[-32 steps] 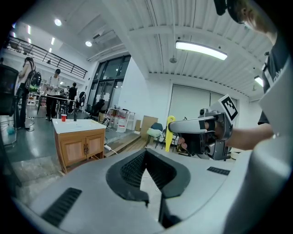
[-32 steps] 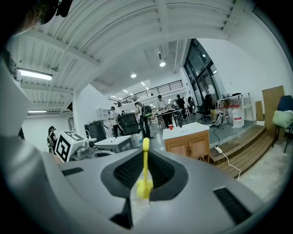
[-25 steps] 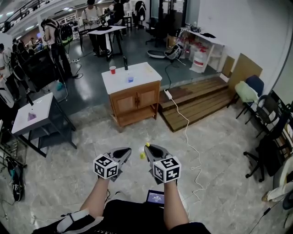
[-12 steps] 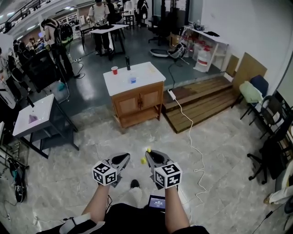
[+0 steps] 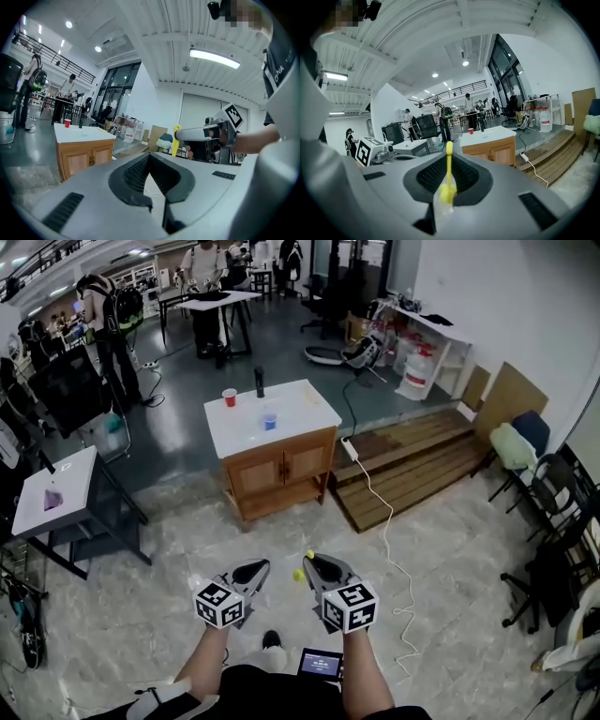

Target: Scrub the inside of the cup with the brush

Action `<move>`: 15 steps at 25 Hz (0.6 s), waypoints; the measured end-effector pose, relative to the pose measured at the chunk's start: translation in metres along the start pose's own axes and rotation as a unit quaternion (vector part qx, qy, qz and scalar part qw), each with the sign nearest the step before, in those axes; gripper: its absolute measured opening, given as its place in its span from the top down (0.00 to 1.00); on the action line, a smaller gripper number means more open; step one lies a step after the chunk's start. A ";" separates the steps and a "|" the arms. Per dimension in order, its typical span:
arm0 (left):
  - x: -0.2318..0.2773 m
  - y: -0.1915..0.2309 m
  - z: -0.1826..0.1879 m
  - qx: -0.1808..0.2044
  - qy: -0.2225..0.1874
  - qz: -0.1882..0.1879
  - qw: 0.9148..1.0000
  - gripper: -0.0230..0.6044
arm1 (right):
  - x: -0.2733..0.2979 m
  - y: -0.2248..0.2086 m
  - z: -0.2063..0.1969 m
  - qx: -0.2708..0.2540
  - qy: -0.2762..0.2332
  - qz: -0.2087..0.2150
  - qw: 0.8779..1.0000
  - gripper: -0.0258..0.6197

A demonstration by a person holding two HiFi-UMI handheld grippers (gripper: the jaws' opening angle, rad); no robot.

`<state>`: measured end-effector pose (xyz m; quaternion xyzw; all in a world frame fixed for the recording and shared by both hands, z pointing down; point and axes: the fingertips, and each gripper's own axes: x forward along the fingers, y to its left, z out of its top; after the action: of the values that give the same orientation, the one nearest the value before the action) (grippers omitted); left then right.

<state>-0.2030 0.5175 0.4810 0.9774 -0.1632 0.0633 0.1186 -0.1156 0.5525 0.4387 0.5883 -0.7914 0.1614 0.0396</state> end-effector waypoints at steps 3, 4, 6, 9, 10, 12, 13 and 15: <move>0.018 0.032 0.016 0.006 -0.006 0.008 1.000 0.96 | 0.026 -0.014 0.019 -0.005 -0.003 -0.001 1.000 0.90; 0.023 0.041 0.020 0.011 -0.006 0.008 1.000 0.96 | 0.035 -0.018 0.024 -0.006 -0.003 -0.001 1.000 0.90; 0.031 0.057 0.029 0.024 -0.003 -0.001 1.000 0.96 | 0.052 -0.024 0.033 -0.008 -0.003 -0.003 1.000 0.90; 0.040 0.073 0.040 0.042 -0.005 -0.028 0.999 0.96 | 0.079 -0.032 0.042 -0.013 -0.006 -0.005 1.000 0.90; 0.042 0.078 0.043 0.047 -0.006 -0.036 0.998 0.96 | 0.086 -0.033 0.044 -0.014 -0.006 -0.005 1.000 0.90; 0.048 0.086 0.046 0.060 -0.005 -0.044 0.997 0.96 | 0.099 -0.034 0.046 -0.014 -0.006 -0.002 1.000 0.90; 0.051 0.090 0.047 0.064 -0.003 -0.046 0.997 0.96 | 0.105 -0.035 0.047 -0.013 -0.005 -0.002 1.000 0.90; 0.056 0.099 0.050 0.062 -0.002 -0.047 0.997 0.96 | 0.113 -0.040 0.048 -0.008 -0.005 -0.003 1.000 0.90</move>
<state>-0.1791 0.3973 0.4633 0.9896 -0.1127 0.0661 0.0599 -0.1061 0.4239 0.4302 0.5911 -0.7911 0.1522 0.0405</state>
